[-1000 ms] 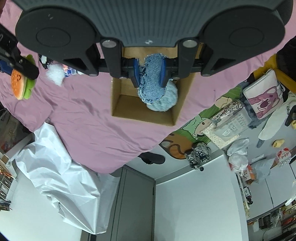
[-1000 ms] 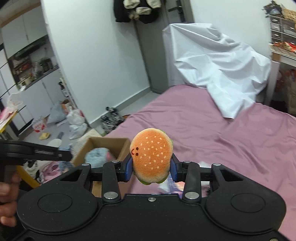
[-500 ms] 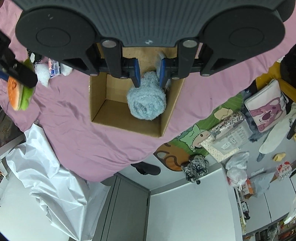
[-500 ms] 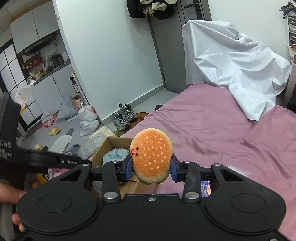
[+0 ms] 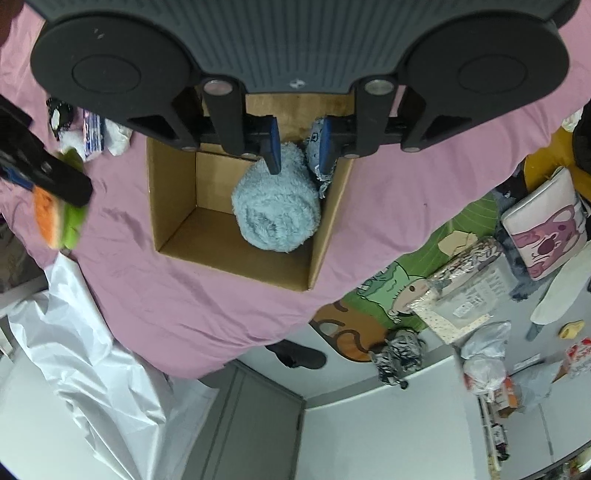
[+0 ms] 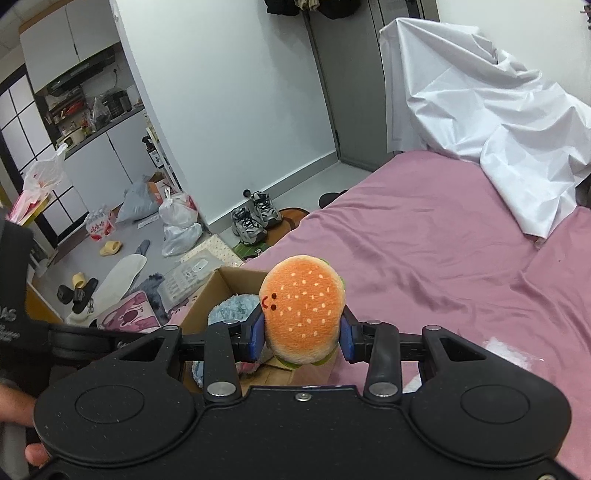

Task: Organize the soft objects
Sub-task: 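Open the left gripper over the box while the right gripper releases the hamburger inside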

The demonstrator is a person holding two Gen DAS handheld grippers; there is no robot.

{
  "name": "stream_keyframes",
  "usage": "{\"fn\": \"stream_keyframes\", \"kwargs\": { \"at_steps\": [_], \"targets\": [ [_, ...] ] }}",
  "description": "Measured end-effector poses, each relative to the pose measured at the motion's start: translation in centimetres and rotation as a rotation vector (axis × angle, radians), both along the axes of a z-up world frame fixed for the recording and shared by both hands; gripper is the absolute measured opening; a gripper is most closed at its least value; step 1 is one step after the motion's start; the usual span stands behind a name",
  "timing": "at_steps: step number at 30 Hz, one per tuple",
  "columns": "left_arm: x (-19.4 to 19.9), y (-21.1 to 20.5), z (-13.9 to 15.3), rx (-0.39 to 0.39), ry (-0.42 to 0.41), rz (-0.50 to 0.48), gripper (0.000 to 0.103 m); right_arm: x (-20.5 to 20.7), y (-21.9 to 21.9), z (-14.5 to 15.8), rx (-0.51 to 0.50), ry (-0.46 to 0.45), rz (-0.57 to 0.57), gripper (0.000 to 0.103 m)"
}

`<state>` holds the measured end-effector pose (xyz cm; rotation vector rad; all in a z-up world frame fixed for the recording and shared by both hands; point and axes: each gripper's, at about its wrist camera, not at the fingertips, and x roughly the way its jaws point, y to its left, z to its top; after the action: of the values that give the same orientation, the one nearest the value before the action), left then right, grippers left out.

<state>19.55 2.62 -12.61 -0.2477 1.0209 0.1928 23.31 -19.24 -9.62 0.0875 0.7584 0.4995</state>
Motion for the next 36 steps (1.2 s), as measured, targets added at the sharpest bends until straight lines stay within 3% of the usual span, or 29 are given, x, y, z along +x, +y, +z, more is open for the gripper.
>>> {"fn": "stream_keyframes", "kwargs": {
  "at_steps": [3, 8, 14, 22, 24, 31, 36],
  "targets": [
    [0.2, 0.5, 0.1, -0.009, 0.006, -0.008, 0.028, 0.5, 0.9, -0.7, -0.012, 0.005, 0.012, 0.038],
    [0.4, 1.5, 0.3, 0.007, 0.002, -0.008, 0.057, 0.8, 2.9, -1.4, -0.054, 0.011, 0.033, 0.039],
    [0.8, 3.1, 0.4, 0.031, -0.003, -0.003, 0.073, 1.1, 5.4, -2.4, -0.121, 0.000, 0.054, 0.039],
    [1.3, 4.8, -0.2, 0.050, 0.024, 0.008, 0.076, 1.5, 6.5, -2.5, -0.184, -0.040, 0.028, 0.041],
    [1.2, 4.9, 0.0, 0.053, 0.022, 0.006, 0.076, 1.4, 6.6, -2.4, -0.198, -0.051, 0.032, 0.046],
    [0.5, 4.9, 1.2, 0.060, -0.017, -0.014, 0.078, 0.4, 7.3, -1.6, -0.272, -0.138, 0.035, 0.077],
    [0.1, 4.6, 1.5, 0.056, -0.013, -0.021, 0.088, 0.2, 6.9, -0.9, -0.253, -0.138, 0.029, 0.084]
  ]
}}
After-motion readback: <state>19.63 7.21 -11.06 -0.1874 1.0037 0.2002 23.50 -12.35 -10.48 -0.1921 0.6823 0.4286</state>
